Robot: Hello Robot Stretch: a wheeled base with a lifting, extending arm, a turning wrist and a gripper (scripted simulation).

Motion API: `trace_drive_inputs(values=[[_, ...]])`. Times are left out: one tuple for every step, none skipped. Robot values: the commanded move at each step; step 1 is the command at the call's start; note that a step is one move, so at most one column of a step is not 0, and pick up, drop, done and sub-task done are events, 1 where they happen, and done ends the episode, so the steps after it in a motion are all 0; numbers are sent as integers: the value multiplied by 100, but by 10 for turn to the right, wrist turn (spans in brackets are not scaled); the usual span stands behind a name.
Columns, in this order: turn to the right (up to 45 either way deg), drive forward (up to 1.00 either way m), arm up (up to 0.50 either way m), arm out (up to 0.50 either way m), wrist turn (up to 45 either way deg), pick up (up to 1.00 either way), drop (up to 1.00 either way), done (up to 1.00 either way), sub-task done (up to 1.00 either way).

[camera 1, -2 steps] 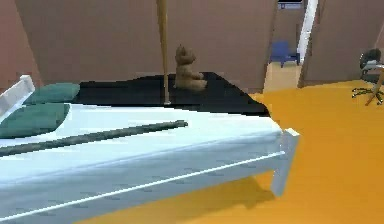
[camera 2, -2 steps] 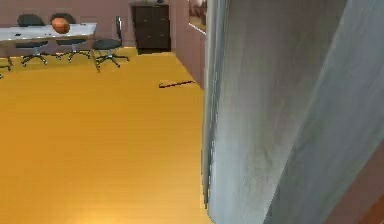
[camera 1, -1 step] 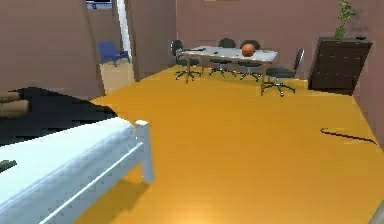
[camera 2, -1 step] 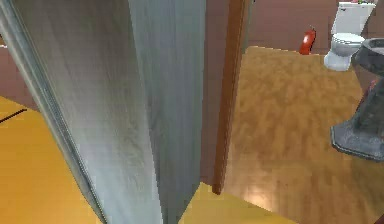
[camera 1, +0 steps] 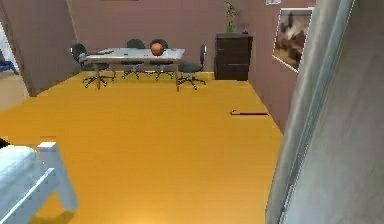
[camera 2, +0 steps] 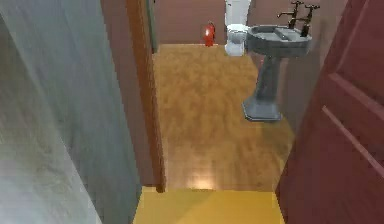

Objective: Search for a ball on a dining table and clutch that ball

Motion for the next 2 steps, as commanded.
trace_drive_inputs(values=[[0, 100, 0, 0, 0, 0, 0, 0, 0], [0, 100, 0, 0, 0, 0, 0, 0, 0]])
